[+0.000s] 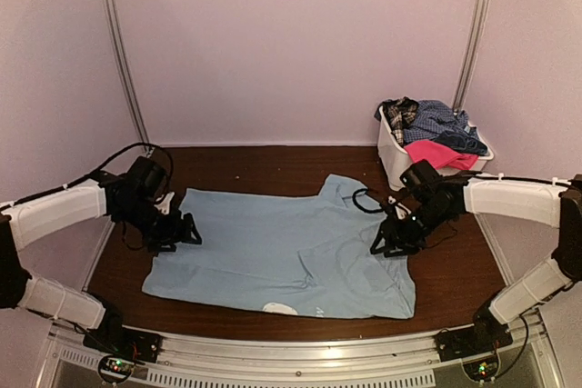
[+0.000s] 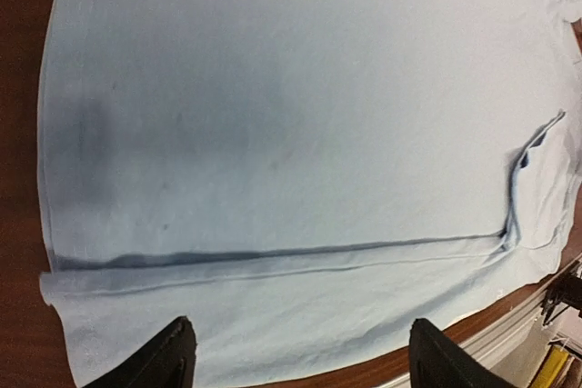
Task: Fold and stack the mixed laundry pile
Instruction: Adjust the 1/3-folded T-shirt at the center of the board, then pick up the 1/3-folded T-shirt from the center of the board.
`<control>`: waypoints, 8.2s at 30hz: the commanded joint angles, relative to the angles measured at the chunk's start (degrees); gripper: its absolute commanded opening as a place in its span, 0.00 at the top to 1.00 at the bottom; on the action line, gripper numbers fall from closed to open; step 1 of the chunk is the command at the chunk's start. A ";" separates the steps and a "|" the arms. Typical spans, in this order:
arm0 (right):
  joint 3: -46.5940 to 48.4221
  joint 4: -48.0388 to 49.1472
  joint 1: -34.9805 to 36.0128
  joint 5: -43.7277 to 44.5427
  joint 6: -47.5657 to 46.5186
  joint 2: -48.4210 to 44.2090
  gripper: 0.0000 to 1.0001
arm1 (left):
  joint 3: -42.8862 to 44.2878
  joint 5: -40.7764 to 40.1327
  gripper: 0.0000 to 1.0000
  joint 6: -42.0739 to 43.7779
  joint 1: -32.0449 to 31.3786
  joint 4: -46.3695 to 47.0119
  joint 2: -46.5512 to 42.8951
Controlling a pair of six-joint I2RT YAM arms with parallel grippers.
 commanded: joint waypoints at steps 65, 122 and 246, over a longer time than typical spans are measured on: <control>92.41 -1.87 -5.11 21.19 -22.68 67.15 1.00 | 28.36 3.78 0.13 11.03 15.47 6.17 28.03; 72.37 -7.30 -13.01 13.36 -18.14 53.36 0.51 | 37.43 -4.60 0.11 18.32 20.31 11.38 35.40; 88.19 -14.64 -13.11 18.22 -21.86 60.42 1.00 | 50.14 12.55 1.00 60.37 23.74 4.26 49.98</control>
